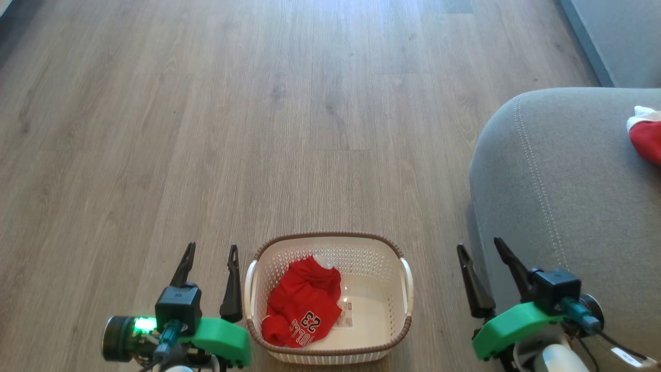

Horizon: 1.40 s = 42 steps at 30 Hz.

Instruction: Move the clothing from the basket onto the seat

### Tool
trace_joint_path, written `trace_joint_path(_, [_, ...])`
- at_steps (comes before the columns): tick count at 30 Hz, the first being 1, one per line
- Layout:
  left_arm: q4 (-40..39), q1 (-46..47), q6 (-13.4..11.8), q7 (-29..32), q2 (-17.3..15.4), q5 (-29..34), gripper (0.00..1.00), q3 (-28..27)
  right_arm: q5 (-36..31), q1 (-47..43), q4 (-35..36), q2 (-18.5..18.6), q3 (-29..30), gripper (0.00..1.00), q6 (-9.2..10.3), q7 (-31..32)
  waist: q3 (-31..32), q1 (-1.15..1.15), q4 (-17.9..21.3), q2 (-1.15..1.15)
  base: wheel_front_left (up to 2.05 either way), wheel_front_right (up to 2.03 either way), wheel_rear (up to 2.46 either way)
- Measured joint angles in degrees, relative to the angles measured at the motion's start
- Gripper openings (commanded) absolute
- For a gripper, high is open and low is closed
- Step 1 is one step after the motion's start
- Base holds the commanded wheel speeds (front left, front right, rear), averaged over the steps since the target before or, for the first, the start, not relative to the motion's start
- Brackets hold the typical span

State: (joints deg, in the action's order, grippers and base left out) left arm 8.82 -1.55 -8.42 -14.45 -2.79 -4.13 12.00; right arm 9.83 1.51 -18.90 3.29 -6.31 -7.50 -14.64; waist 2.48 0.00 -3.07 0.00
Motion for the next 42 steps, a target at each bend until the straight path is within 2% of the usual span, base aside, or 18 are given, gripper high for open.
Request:
trace_joint_path(5, [0.09,0.05,0.19,0.00,-0.01,0.00,1.00,0.81,0.91,0.01,0.24,-0.19,2.10,1.00,0.01,0.00,-0.44,0.00,-0.06,0.00,0.00,0.00,0.00])
trace_joint_path(42, [0.05,0.12,0.76,0.00,-0.01,0.00,1.00,1.09,1.35,0.01,0.15,-0.23,2.21,1.00,0.00,0.00,-0.91,0.00,-0.17,0.00,0.00,0.00,0.00])
